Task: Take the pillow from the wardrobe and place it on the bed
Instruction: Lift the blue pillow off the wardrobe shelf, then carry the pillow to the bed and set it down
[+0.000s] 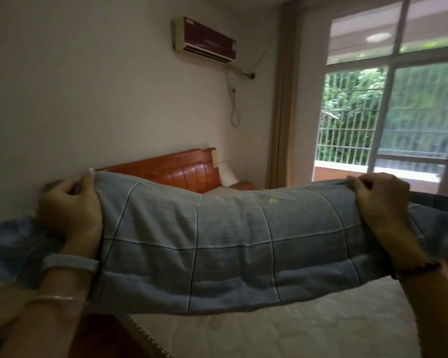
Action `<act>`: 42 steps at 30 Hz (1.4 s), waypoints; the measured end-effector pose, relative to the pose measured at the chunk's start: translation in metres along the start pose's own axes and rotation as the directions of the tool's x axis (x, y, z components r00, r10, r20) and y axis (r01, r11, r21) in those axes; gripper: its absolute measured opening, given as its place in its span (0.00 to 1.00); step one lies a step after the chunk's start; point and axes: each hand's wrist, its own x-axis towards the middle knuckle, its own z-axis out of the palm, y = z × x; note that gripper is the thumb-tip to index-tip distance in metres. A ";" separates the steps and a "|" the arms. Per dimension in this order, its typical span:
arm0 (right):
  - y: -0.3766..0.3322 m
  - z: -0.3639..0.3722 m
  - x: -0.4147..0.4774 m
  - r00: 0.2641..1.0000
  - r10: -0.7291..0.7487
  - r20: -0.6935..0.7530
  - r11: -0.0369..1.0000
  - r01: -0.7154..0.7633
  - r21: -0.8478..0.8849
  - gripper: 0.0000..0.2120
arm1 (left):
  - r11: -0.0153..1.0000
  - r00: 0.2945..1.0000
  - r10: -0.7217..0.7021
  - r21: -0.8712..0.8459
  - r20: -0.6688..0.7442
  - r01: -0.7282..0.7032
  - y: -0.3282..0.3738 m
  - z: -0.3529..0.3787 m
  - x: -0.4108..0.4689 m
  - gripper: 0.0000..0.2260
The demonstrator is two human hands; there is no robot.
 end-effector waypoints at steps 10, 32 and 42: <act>0.095 -0.158 -0.022 0.968 0.156 -0.196 0.941 -0.206 -0.268 0.12 | 0.948 0.946 -0.004 -0.300 0.324 0.107 0.084 0.118 -0.102 0.27; 0.318 -0.385 -0.044 0.944 0.213 -0.252 0.858 -0.304 -0.414 0.10 | 0.931 0.897 0.065 -0.350 0.437 0.103 0.298 0.114 -0.360 0.16; 0.414 -0.470 -0.043 0.938 0.212 -0.273 0.849 -0.315 -0.424 0.11 | 0.925 0.881 0.073 -0.362 0.466 0.115 0.385 0.123 -0.455 0.16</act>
